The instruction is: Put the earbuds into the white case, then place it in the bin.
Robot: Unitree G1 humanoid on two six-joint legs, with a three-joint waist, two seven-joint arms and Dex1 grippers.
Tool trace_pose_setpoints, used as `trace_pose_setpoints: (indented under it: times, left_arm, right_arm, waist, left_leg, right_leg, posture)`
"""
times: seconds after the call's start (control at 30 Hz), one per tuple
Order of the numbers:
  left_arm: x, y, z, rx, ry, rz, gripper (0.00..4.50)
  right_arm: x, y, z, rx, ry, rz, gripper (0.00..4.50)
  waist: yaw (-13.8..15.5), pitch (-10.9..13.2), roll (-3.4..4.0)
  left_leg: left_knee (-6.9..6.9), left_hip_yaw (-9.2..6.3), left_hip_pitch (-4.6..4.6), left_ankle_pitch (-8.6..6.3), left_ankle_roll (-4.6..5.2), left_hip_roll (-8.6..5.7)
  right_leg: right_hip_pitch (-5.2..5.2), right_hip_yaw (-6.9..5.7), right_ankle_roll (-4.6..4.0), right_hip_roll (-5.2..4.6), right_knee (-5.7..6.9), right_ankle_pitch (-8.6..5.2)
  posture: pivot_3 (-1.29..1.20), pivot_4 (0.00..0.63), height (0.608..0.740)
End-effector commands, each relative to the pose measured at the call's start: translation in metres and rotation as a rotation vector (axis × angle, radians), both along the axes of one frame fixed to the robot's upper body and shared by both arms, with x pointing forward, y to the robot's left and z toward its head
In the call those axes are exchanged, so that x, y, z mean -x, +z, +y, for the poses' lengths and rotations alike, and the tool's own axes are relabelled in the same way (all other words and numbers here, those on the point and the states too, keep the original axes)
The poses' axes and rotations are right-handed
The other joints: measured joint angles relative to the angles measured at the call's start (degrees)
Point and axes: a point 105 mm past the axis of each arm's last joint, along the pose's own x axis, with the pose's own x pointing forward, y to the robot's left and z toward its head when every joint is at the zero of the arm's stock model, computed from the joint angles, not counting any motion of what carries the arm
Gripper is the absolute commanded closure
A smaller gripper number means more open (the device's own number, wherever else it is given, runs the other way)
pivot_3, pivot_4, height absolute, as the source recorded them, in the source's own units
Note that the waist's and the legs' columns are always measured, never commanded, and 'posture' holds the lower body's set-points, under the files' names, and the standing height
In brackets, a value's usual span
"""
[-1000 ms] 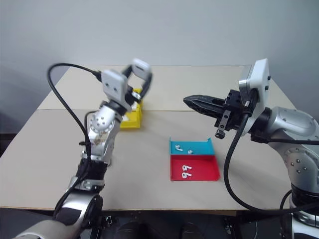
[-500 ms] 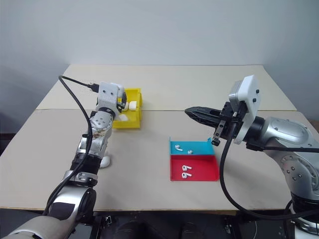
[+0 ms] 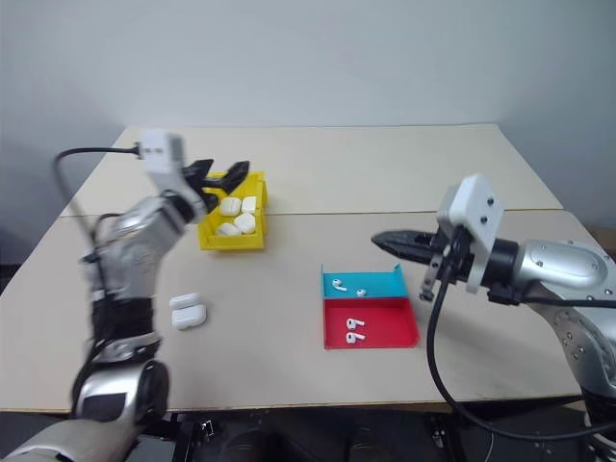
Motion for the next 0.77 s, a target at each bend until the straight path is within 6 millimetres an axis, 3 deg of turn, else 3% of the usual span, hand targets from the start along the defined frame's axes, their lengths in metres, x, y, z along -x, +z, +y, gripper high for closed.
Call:
trace_pose_setpoints:
  times: [0.03,0.2,0.3,0.4,0.5,0.77]
  left_arm:
    - [0.046,-0.007,-0.001,-0.191,-0.206,-0.068,0.02]
    - [0.099,-0.035,0.019,-0.364,-0.344,0.003,0.02]
    - [0.116,-0.047,0.031,-0.419,-0.370,0.087,0.02]
    - [0.124,-0.057,0.044,-0.515,-0.348,0.116,0.02]
    - [0.131,-0.060,0.052,-0.536,-0.345,0.158,0.02]
    - [0.141,-0.058,0.049,-0.531,-0.339,0.161,0.02]
  right_arm:
    - [0.000,0.000,-0.028,0.096,-0.041,-0.052,4.50]
    - [0.005,-0.015,-0.069,0.187,-0.087,-0.015,4.50]
    - [0.013,-0.026,-0.085,0.204,-0.065,0.005,4.50]
    - [0.025,-0.036,-0.098,0.243,-0.039,0.020,4.50]
    - [0.033,-0.033,-0.099,0.249,0.012,-0.009,4.50]
    - [0.035,-0.024,-0.097,0.301,0.085,-0.039,4.50]
  waist:
    - [0.0,0.0,0.00]
    - [0.8,0.0,-0.05]
    - [1.1,0.0,-0.04]
    - [1.3,0.0,-0.02]
    - [1.3,0.0,-0.02]
    - [1.1,0.0,-0.01]
  left_leg:
    - [0.01,0.01,0.03,0.00,0.00,-0.01]
    - [0.00,0.00,0.16,-0.22,0.37,-0.01]
    - [-0.03,-0.02,0.18,-0.27,0.44,0.03]
    - [-0.06,0.00,0.21,-0.27,0.45,0.02]
    - [-0.04,0.02,0.22,-0.28,0.45,0.02]
    - [-0.09,0.02,0.27,-0.28,0.45,0.06]
  right_leg:
    - [0.03,0.00,0.00,0.00,0.02,0.00]
    - [0.16,-0.01,-0.01,-0.01,0.00,-0.01]
    - [0.13,-0.02,-0.04,0.01,0.01,-0.03]
    - [0.14,0.00,-0.05,0.01,0.00,-0.04]
    - [0.14,0.01,-0.05,0.01,0.02,-0.05]
    - [0.13,0.06,-0.08,0.03,0.02,-0.07]
  posture:
    - [0.00,0.150,0.740]
    - [0.00,0.150,0.740]
    - [0.00,0.150,0.740]
    - [0.00,0.150,0.740]
    - [0.00,0.150,0.740]
    - [0.00,0.150,0.740]
